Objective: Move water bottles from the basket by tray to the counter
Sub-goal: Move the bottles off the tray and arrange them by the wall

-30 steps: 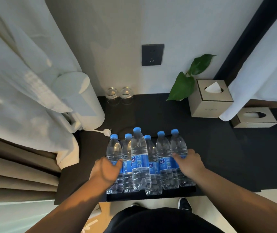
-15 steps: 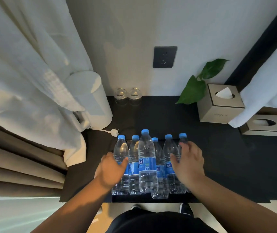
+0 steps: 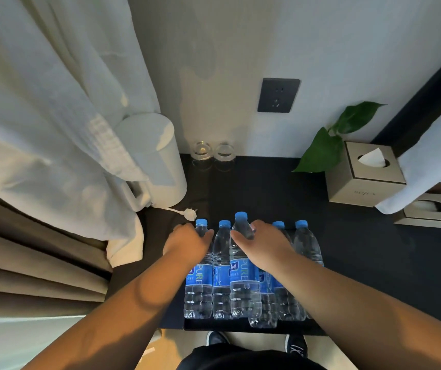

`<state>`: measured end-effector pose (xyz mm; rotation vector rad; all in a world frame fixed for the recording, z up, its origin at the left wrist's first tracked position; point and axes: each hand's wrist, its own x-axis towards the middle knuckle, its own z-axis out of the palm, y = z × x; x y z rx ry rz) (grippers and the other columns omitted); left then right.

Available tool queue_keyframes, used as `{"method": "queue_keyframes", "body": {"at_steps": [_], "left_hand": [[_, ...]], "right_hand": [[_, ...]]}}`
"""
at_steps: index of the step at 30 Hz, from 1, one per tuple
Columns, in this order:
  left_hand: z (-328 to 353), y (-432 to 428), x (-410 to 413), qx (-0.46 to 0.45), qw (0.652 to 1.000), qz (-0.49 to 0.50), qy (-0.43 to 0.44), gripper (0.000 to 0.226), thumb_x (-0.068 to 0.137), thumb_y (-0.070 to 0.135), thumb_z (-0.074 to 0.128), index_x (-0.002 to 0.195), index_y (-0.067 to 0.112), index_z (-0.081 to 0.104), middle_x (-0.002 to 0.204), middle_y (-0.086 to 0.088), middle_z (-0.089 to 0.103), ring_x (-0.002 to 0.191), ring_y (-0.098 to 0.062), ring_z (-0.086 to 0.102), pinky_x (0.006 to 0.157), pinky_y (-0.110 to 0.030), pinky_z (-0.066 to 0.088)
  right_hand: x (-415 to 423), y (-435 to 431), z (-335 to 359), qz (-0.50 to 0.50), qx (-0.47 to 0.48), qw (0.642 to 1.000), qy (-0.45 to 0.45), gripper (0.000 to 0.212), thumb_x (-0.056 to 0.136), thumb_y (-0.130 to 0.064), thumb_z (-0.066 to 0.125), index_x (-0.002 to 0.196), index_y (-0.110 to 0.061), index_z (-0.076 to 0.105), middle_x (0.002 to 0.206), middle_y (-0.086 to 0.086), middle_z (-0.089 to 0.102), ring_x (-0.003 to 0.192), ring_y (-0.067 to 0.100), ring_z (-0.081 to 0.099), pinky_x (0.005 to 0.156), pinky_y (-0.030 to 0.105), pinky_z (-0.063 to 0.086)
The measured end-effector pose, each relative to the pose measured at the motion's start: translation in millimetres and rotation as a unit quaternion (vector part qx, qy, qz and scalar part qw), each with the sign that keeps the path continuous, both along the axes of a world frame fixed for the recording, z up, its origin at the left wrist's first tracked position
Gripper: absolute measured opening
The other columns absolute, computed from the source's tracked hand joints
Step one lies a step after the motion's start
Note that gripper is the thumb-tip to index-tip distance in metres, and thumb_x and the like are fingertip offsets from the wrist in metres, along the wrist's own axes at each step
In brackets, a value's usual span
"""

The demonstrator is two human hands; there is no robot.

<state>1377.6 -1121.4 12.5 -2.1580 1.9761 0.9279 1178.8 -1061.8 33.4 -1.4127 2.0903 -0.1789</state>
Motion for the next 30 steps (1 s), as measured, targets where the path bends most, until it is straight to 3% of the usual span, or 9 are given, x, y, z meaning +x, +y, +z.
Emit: {"method": "queue_keyframes", "body": {"at_steps": [4,7,10,14,17,20,22,25,30], "left_hand": [[-4,-12,-1,0.036,0.999,0.017,0.03,0.053,0.091,0.06,0.049,0.069,0.015,0.066,0.072,-0.006,0.066,0.067,-0.019,0.062,0.055,-0.031,0.039],[-4,-16,-3,0.055,0.995,0.05,0.063,0.048,0.089,0.054,0.053,0.067,0.015,0.071,0.068,-0.006,0.068,0.066,-0.019,0.064,0.054,-0.03,0.039],[-4,-16,2,0.05,0.992,0.063,0.102,0.043,0.088,0.047,0.055,0.063,0.016,0.07,0.061,-0.001,0.066,0.065,-0.018,0.064,0.053,-0.029,0.038],[1,-11,9,0.013,0.985,0.085,0.149,0.043,0.085,0.042,0.059,0.049,0.019,0.054,0.043,0.005,0.056,0.051,-0.013,0.056,0.051,-0.027,0.035],[6,-8,11,-0.009,0.983,0.071,0.171,0.044,0.085,0.044,0.062,0.05,0.018,0.052,0.046,0.0,0.055,0.048,-0.011,0.054,0.052,-0.029,0.041],[13,-3,16,-0.04,0.978,0.055,0.199,0.046,0.087,0.046,0.066,0.053,0.017,0.053,0.048,0.0,0.056,0.046,-0.008,0.052,0.053,-0.028,0.042],[19,0,19,-0.064,0.976,0.045,0.201,0.048,0.088,0.045,0.068,0.052,0.017,0.054,0.049,0.0,0.056,0.047,-0.008,0.053,0.052,-0.026,0.039],[33,4,22,-0.121,0.983,0.009,0.137,0.05,0.09,0.05,0.064,0.054,0.017,0.055,0.057,-0.001,0.055,0.057,-0.012,0.055,0.053,-0.026,0.034],[65,11,15,-0.173,0.978,0.023,0.114,0.048,0.083,0.057,0.066,0.058,0.02,0.05,0.063,0.005,0.053,0.058,-0.01,0.052,0.05,-0.027,0.031]], "right_hand": [[5,-23,-1,-0.006,0.068,0.998,-0.013,0.07,0.078,-0.084,0.041,0.077,-0.018,0.063,0.057,-0.003,0.06,0.055,0.015,0.064,0.052,0.03,0.043],[7,-37,-3,-0.02,0.082,0.996,-0.029,0.064,0.079,-0.076,0.048,0.078,-0.015,0.066,0.058,-0.001,0.062,0.056,0.016,0.064,0.053,0.03,0.046],[4,-39,-4,-0.055,0.085,0.992,-0.077,0.052,0.074,-0.067,0.053,0.065,-0.017,0.063,0.047,-0.004,0.054,0.049,0.015,0.057,0.053,0.031,0.044],[-7,-30,-1,-0.107,0.07,0.987,-0.099,0.041,0.075,-0.056,0.053,0.055,-0.02,0.052,0.042,-0.006,0.045,0.044,0.014,0.048,0.05,0.029,0.037],[-11,-24,8,-0.09,0.039,0.989,-0.111,0.044,0.085,-0.048,0.051,0.053,-0.017,0.052,0.049,-0.001,0.048,0.049,0.017,0.049,0.053,0.033,0.036],[-13,-18,18,-0.039,0.015,0.993,-0.112,0.041,0.094,-0.037,0.045,0.068,-0.01,0.06,0.064,0.012,0.061,0.062,0.027,0.06,0.057,0.036,0.037],[-15,-12,24,-0.013,-0.009,0.996,-0.091,0.044,0.098,-0.042,0.042,0.073,-0.01,0.06,0.069,0.011,0.064,0.066,0.027,0.062,0.055,0.032,0.037],[-16,-5,31,-0.022,-0.039,0.995,-0.086,0.05,0.095,-0.058,0.043,0.064,-0.022,0.055,0.06,-0.002,0.056,0.054,0.014,0.051,0.052,0.028,0.038],[-17,-7,50,0.033,-0.103,0.992,-0.06,0.057,0.1,-0.05,0.043,0.052,-0.02,0.041,0.044,-0.002,0.042,0.045,0.012,0.045,0.05,0.035,0.036]]}}
